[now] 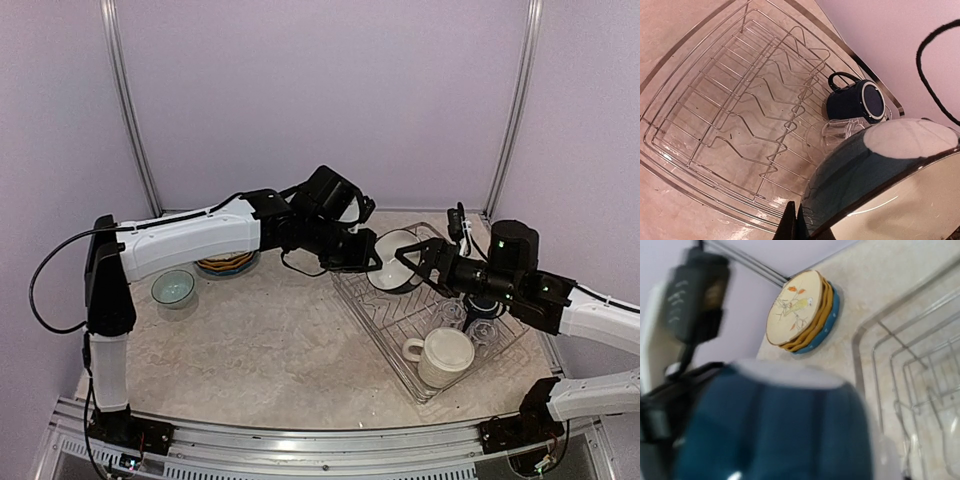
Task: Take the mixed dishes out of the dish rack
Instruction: Pass from the right arm to the left, then place the bowl in the bowl.
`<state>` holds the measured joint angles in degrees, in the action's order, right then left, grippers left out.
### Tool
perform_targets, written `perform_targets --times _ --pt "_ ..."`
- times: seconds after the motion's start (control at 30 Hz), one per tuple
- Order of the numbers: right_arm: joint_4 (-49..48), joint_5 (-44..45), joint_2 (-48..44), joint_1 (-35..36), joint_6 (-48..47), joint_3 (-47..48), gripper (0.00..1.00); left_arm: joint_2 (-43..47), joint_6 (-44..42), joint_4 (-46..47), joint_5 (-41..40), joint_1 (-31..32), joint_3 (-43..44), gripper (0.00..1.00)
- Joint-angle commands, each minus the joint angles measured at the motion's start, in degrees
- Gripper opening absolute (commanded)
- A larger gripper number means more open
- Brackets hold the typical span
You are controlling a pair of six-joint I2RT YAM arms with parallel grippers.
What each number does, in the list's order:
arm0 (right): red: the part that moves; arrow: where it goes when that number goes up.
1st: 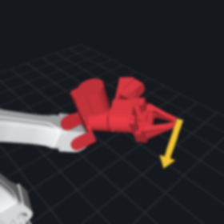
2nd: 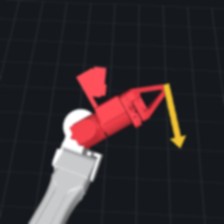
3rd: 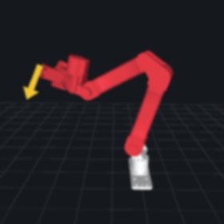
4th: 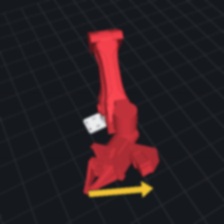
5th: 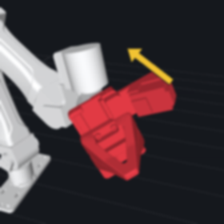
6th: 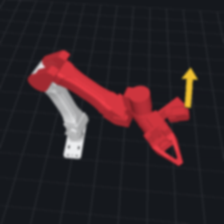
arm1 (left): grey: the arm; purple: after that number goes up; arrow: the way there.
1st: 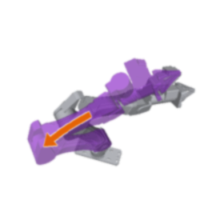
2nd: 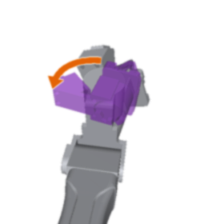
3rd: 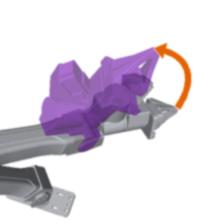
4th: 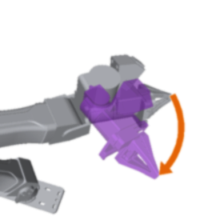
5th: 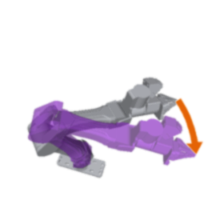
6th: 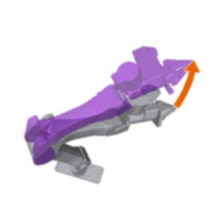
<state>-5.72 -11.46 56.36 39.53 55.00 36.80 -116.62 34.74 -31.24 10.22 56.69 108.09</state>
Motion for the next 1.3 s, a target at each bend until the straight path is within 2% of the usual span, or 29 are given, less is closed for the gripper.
perform_targets --times 0.0,0.2,0.3,0.43,0.57,0.7,0.8,0.9,0.97,1.27 --pt "4.01 1.14 -1.47 0.61 -6.35 4.16 0.99 2.48 4.02 0.42 -3.6 -1.73 1.09 0.0" --pt "10.1 2.57 -1.67 0.6 -12.6 9.4 1.0 7.72 3.57 -2.25 -6.18 -3.94 -1.73 0.0" --pt "13.38 4.37 -1.52 0.61 -15.47 12.68 1.0 10.74 2.71 -7.26 -9.7 -5.82 -2.93 0.0" --pt "16.84 8.25 -1.65 0.64 -18.3 14.21 1.0 19.98 3.13 -14.09 -16.09 -10.98 -8.87 0.0" --pt "17.48 9.45 -1.62 0.41 -18.93 13.89 1.0 30.15 3.76 -21.26 -17.76 -19.73 -17.6 0.0" --pt "16.69 9.14 -1.95 0.31 -18.64 12.85 1.0 39.3 3.17 -26.86 -16.94 -31.79 -26.51 0.0" --pt "16.88 9.22 -1.88 0.13 -18.54 12.69 1.0 44.78 1.07 -27.52 -15.78 -41.47 -32.69 0.0" --pt "17.13 9.13 -1.91 0.1 -18.4 13.02 1.0 46.28 -0.5 -26.24 -10.96 -51.02 -36.97 0.0" --pt "17.22 9.18 -2.2 0.06 -18.08 12.79 1.0 45.28 -0.59 -25.74 -7.69 -54.78 -38.02 0.0" --pt "16.47 9.83 -5.27 0.04 -15.9 9.49 1.0 35.13 3.3 -22.58 -12.33 -56.25 -37.19 0.0"
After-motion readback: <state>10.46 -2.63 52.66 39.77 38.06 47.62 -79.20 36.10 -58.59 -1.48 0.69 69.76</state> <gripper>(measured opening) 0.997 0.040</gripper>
